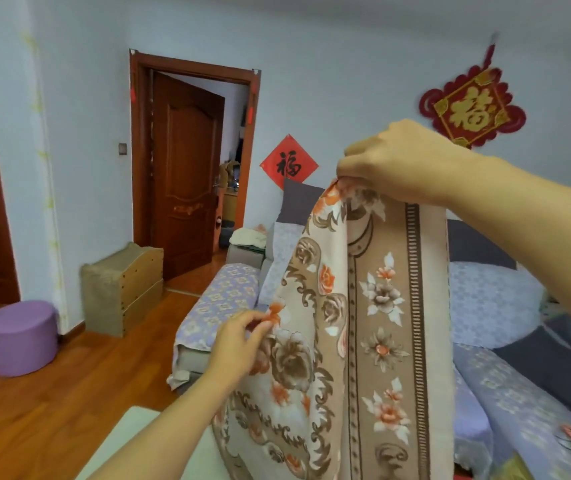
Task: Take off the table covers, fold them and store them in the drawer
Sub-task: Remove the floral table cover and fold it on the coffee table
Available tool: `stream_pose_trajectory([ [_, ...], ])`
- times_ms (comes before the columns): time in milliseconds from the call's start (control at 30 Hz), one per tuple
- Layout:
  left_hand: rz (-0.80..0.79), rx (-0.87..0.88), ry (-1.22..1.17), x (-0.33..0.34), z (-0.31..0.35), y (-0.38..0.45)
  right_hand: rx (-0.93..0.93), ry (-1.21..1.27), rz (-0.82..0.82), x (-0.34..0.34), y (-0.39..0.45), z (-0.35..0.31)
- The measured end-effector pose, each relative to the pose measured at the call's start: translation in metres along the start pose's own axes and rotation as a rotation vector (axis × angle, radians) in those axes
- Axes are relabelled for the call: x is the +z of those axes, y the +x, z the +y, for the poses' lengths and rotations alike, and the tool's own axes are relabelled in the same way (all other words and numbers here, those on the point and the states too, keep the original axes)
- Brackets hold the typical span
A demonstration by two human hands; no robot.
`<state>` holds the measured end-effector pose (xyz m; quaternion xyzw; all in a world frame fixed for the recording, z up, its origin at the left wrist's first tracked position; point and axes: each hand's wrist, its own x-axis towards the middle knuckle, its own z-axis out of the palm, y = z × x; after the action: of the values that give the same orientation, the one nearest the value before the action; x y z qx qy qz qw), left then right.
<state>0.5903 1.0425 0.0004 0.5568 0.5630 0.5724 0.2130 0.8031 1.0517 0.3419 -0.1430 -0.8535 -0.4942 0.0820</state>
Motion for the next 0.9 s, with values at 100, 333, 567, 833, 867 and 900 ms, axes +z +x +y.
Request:
stream_pose_trajectory([
  [100, -0.211, -0.027, -0.107, -0.003, 0.008, 0.004, -0.042, -0.061, 0.028, -0.002, -0.019, 0.001],
  [333, -0.652, -0.110, -0.340, 0.000, 0.029, 0.016, -0.105, -0.153, 0.163, 0.010, -0.052, 0.008],
  [567, -0.544, -0.017, -0.374, 0.013, 0.051, 0.007, -0.119, -0.170, 0.178, 0.008, -0.060, 0.014],
  [833, -0.135, 0.320, 0.026, -0.020, 0.081, -0.021, -0.026, -0.182, 0.042, 0.020, -0.082, 0.029],
  [867, -0.063, 0.440, 0.146, -0.024, 0.087, -0.032, -0.001, -0.179, 0.028, 0.023, -0.083, 0.030],
  [900, -0.029, 0.524, 0.228, -0.027, 0.092, -0.044, 0.019, -0.175, 0.018, 0.024, -0.084, 0.032],
])
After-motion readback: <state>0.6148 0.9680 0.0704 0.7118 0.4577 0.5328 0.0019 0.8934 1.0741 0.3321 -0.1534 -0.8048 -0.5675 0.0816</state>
